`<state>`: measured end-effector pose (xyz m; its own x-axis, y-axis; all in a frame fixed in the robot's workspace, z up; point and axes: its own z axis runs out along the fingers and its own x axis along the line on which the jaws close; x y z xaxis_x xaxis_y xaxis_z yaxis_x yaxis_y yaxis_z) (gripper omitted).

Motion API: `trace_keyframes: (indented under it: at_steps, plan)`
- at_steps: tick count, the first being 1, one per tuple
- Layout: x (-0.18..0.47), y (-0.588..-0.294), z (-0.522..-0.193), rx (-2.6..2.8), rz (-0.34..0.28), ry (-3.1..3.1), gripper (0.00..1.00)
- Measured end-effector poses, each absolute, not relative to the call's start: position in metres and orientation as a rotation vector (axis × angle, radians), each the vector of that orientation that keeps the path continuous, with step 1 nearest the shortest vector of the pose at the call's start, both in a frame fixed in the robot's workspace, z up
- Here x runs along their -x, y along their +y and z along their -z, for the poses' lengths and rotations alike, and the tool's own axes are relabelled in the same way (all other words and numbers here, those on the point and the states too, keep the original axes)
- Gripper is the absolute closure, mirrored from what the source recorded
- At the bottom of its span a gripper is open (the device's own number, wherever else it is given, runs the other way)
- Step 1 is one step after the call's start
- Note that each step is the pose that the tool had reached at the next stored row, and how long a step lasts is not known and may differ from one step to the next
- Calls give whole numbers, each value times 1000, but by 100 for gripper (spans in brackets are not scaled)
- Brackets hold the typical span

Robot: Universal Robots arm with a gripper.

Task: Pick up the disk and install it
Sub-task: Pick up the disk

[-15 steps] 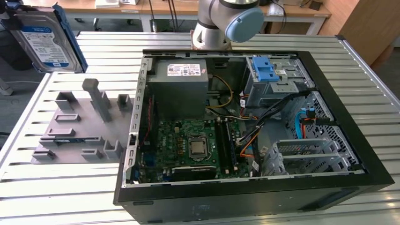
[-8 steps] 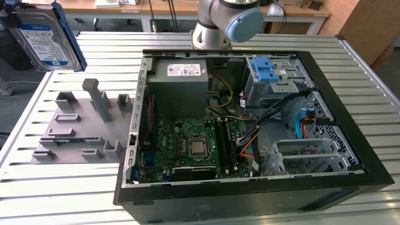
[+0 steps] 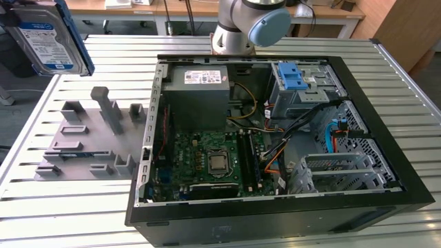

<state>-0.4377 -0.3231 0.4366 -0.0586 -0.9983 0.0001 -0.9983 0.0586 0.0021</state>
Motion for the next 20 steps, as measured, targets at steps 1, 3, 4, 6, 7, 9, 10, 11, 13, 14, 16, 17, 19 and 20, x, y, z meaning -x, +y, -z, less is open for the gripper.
trace_keyframes:
  at_steps: [1, 3, 4, 6, 7, 9, 10, 11, 13, 14, 16, 17, 19, 20]
  plan:
    - [438, -323, -437, -2154, 2, -2285, 64]
    - [438, -323, -439, -2154, 2, -2284, 64]
    - [438, -323, -440, -2154, 2, -2284, 64]
    - [438, -323, -442, -2154, 2, -2284, 64]
    - [438, -323, -443, -2154, 2, -2284, 64]
    - [438, -323, -445, -2154, 2, -2284, 64]
    - [438, -323, -445, -2154, 2, -2284, 64]
    - [438, -323, -445, -2154, 2, -2284, 64]
    - [438, -323, -446, -2154, 2, -2284, 64]
    - [438, -323, -447, -2154, 2, -2284, 64]
    - [438, -323, -449, -2154, 2, -2284, 64]
    - [438, -323, -450, -2154, 2, -2284, 64]
    - [438, -323, -453, -2154, 2, -2284, 64]
    - [438, -323, -455, -2154, 2, -2284, 64]
